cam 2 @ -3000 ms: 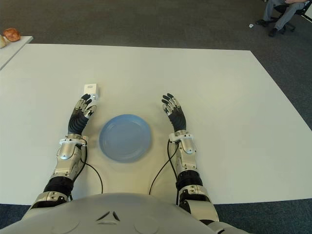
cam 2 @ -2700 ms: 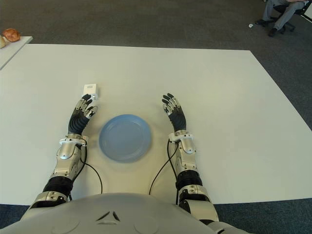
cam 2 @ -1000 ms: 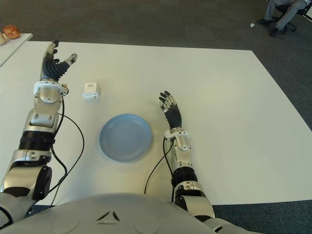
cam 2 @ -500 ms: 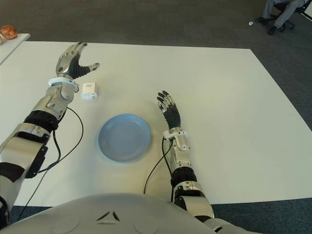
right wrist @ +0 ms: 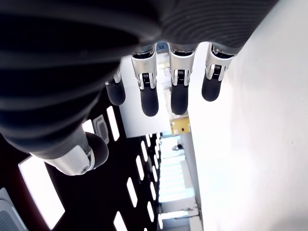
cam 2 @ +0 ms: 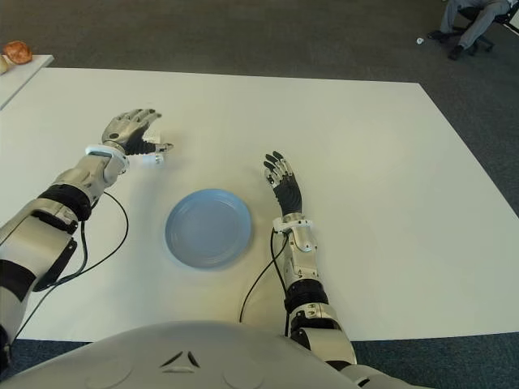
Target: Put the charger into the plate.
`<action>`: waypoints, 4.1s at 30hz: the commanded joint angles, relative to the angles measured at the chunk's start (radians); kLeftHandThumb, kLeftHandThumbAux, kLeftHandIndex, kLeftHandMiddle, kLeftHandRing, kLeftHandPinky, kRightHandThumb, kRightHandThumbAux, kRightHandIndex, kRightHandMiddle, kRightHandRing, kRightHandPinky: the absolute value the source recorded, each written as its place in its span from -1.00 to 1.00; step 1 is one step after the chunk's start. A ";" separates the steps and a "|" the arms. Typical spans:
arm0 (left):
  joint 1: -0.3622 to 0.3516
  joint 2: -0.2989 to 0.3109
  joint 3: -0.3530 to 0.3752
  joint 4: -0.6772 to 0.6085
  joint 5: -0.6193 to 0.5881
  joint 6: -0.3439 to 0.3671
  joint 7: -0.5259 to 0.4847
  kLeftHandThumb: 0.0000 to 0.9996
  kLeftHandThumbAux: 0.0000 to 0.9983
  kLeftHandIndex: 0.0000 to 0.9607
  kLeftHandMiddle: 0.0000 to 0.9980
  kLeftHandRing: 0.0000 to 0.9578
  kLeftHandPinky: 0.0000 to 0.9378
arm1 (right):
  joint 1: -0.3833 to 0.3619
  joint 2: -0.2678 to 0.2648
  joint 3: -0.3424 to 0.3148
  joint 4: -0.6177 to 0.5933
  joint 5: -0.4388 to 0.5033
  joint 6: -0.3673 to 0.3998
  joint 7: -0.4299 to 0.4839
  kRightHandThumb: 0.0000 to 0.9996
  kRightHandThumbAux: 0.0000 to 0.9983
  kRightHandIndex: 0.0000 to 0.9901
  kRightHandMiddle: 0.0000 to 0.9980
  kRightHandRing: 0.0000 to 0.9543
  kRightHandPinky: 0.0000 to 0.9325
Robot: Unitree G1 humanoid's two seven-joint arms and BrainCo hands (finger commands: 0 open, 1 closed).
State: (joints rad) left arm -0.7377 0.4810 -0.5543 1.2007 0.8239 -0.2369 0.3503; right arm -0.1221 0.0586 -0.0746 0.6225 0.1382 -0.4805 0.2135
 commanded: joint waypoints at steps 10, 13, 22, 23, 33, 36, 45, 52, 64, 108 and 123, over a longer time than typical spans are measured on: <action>0.050 -0.052 -0.060 0.054 -0.001 0.030 -0.056 -0.82 -0.53 -1.00 -1.00 -1.00 -1.00 | 0.084 0.005 0.001 0.048 0.004 0.065 -0.006 -1.00 0.17 -0.79 -0.64 -0.71 -0.74; 0.068 -0.060 -0.058 0.056 -0.012 0.041 -0.070 -0.83 -0.52 -1.00 -1.00 -1.00 -1.00 | 0.084 0.002 0.002 0.046 0.004 0.063 -0.004 -1.00 0.17 -0.79 -0.63 -0.70 -0.73; 0.105 -0.083 -0.035 0.082 -0.057 0.066 -0.114 -0.85 -0.48 -1.00 -1.00 -1.00 -1.00 | 0.083 -0.003 -0.001 0.052 0.005 0.053 0.001 -1.00 0.17 -0.78 -0.60 -0.68 -0.72; 0.112 -0.087 -0.028 0.091 -0.067 0.067 -0.121 -0.85 -0.48 -1.00 -1.00 -1.00 -1.00 | 0.083 -0.005 -0.002 0.054 0.008 0.053 0.005 -1.00 0.17 -0.77 -0.60 -0.67 -0.72; 0.159 -0.110 0.040 0.129 -0.148 0.065 -0.139 -0.85 -0.44 -1.00 -1.00 -1.00 -1.00 | 0.086 -0.010 -0.010 0.054 0.019 0.049 0.027 -0.98 0.20 -0.75 -0.59 -0.66 -0.70; 0.167 -0.119 0.064 0.133 -0.177 0.075 -0.148 -0.85 -0.44 -1.00 -1.00 -1.00 -1.00 | 0.088 -0.012 -0.012 0.054 0.022 0.046 0.035 -0.97 0.22 -0.74 -0.59 -0.66 -0.69; 0.181 -0.135 0.112 0.139 -0.227 0.112 -0.174 -0.85 -0.40 -1.00 -1.00 -1.00 -0.99 | 0.093 -0.015 -0.019 0.050 0.025 0.045 0.049 -0.96 0.24 -0.73 -0.58 -0.64 -0.66; 0.190 -0.112 0.109 0.132 -0.225 0.100 -0.183 -0.85 -0.37 -1.00 -1.00 -1.00 -0.98 | 0.095 -0.015 -0.022 0.045 0.024 0.046 0.051 -0.97 0.25 -0.73 -0.57 -0.64 -0.66; 0.225 0.012 0.117 0.005 -0.251 -0.090 -0.253 -0.88 -0.29 -1.00 -1.00 -1.00 -1.00 | 0.101 -0.005 -0.019 0.031 0.016 0.043 0.038 -0.99 0.27 -0.73 -0.55 -0.62 -0.64; 0.751 0.524 0.301 -0.837 -0.156 -0.471 -0.318 -0.88 -0.01 -1.00 -1.00 -1.00 -0.96 | 0.093 -0.001 -0.010 0.017 0.014 0.076 0.023 -1.00 0.25 -0.73 -0.55 -0.61 -0.64; 0.754 0.506 0.306 -0.828 -0.045 -0.459 -0.252 -0.86 0.03 -1.00 -1.00 -1.00 -1.00 | 0.087 -0.004 -0.014 0.024 0.012 0.076 0.019 -1.00 0.26 -0.73 -0.54 -0.60 -0.62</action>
State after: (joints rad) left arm 0.0163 0.9942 -0.2450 0.3621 0.7440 -0.6994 0.0747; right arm -0.0896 0.0532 -0.0860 0.5829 0.1485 -0.4616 0.2417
